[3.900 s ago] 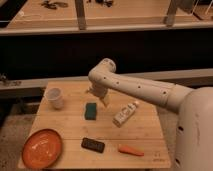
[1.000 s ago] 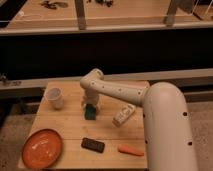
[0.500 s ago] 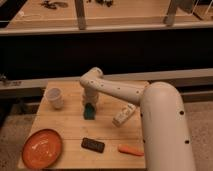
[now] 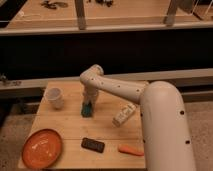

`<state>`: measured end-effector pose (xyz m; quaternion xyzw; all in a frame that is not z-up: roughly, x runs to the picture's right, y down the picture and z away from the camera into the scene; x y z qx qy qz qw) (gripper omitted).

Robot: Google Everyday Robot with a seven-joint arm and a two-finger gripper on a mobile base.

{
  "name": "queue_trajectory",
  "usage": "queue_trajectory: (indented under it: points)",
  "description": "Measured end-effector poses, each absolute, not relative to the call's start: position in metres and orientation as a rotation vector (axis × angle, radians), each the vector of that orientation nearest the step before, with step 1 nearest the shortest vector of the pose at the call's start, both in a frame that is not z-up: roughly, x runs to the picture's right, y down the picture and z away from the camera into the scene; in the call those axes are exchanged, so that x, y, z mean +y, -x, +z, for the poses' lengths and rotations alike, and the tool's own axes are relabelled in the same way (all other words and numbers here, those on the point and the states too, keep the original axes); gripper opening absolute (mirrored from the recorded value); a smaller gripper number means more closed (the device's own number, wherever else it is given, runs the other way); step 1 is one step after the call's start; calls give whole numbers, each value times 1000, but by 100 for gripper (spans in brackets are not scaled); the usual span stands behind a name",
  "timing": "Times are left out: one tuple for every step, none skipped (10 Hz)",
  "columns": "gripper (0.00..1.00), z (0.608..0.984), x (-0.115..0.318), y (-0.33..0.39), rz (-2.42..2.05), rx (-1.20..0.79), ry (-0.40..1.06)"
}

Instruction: Place the white sponge in the ceramic cup

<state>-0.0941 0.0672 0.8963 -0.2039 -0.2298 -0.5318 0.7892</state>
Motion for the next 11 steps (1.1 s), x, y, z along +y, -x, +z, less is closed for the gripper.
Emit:
queue_trajectory:
  points:
    - [11,890,59,94,-1149,-491,432]
    - [10,887,54,95,-1155,-489,426]
    - [8,886,54,96,-1159,-490,422]
    - [4,885,51,97,-1167,-487,413]
    - [4,879,43,104,-1193,-479,392]
    - [4,871,36,110,-1213,-477,378]
    - [4,866,31,113,-1225,-476,368]
    - [4,863,28,114,-1235,-470,360]
    - [4,861,25,116,-1249,-462,347]
    - [5,857,22,122,-1267,-461,337]
    - [9,851,18,128,-1286,-459,325]
